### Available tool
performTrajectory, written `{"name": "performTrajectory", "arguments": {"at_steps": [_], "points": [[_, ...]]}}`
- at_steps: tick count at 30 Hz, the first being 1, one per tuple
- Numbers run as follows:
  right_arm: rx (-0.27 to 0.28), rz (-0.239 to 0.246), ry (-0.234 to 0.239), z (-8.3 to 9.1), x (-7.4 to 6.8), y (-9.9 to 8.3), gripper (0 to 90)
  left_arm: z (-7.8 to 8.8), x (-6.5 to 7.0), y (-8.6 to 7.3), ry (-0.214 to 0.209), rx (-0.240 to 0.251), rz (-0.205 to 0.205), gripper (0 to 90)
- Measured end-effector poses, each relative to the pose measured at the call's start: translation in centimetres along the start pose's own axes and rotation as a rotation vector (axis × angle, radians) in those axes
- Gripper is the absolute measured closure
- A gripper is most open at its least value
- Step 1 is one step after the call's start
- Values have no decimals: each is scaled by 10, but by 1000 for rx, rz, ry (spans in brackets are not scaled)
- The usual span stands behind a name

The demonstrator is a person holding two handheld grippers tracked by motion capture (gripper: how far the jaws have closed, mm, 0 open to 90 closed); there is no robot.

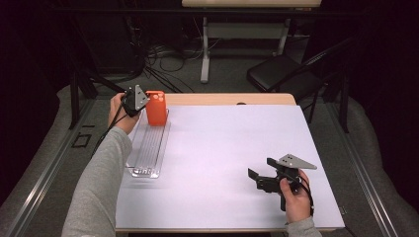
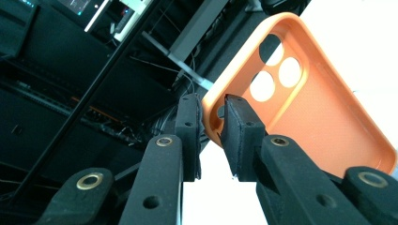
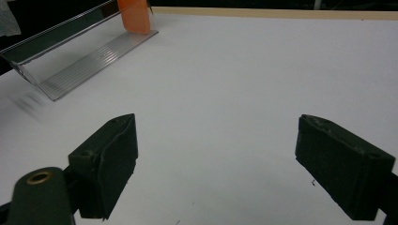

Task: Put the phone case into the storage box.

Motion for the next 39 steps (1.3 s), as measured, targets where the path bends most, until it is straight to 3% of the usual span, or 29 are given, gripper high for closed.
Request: {"name": "performTrajectory", "arguments": {"at_steps": [31, 39], "points": [[-8, 4, 0, -2, 0, -1, 132, -2, -4, -4, -12, -32, 47, 696], [-8, 5, -1, -3, 0, -1, 132, -1, -5, -6, -24, -45, 74, 635]]}}
Point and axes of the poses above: each handheld gripper's, and its own axes: z roughly backward along the jaws, y roughly out of its top, x roughly to its right, the point moved 3 cm from there along -z, roughly forward along the jaws, and after that the axes turned 9 degrees about -x, right-handed, at the moved point
